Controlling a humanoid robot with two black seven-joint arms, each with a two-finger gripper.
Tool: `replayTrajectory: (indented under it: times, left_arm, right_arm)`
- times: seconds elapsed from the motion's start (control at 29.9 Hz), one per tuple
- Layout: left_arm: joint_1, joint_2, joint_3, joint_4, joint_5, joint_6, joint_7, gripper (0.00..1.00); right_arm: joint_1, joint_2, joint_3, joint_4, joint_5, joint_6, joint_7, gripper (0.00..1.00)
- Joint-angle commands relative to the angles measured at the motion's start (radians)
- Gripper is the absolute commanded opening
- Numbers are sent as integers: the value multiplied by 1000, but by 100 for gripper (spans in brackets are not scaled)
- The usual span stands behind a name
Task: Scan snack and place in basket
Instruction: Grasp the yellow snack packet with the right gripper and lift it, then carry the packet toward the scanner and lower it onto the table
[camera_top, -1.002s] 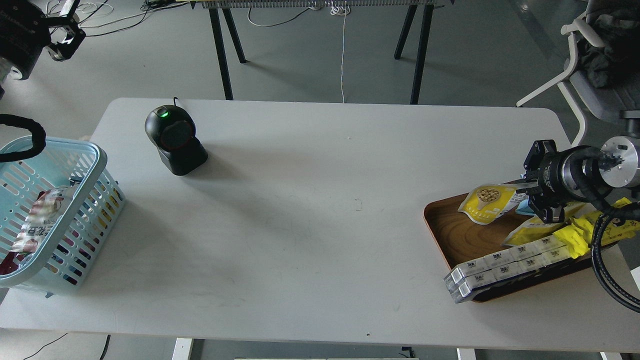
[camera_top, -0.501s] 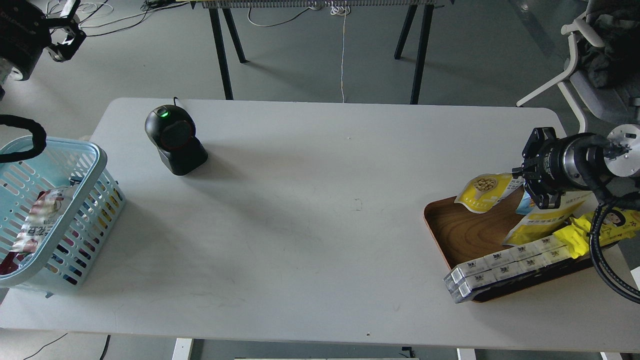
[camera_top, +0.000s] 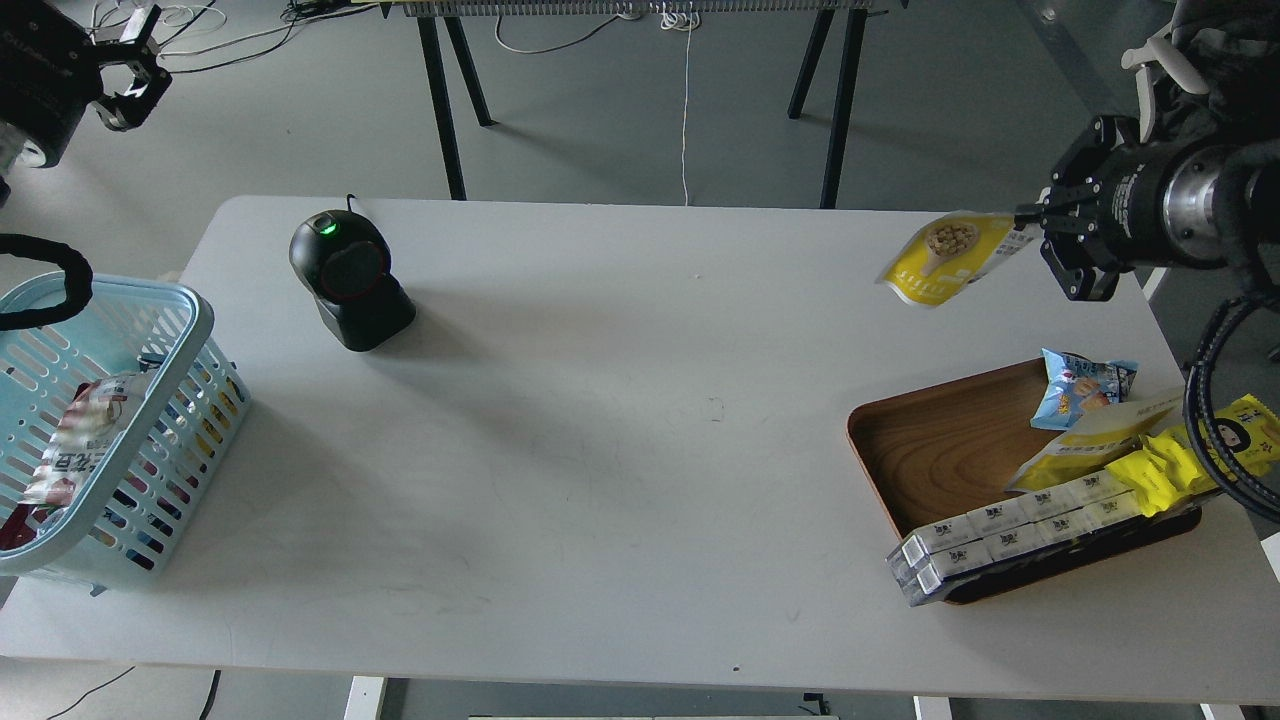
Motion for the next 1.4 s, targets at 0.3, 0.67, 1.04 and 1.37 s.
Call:
replayTrajectory:
  times: [0.3, 0.67, 1.04, 1.37]
  left_arm:
    - [2, -5, 3, 1, 0, 10, 3, 100]
    - [2, -5, 3, 2, 0, 12, 2, 100]
    - [2, -7, 3, 2, -1, 12, 0, 100]
    - [2, -11, 3, 2, -1, 12, -1, 100]
  right_arm:
    - [-13, 320, 203, -10, 75, 0, 17, 0]
    - [-220, 559, 320, -122, 65, 0, 23, 0]
    - [-350, 679, 329, -219, 8, 0, 26, 0]
    - [-352, 722, 272, -251, 11, 0, 26, 0]
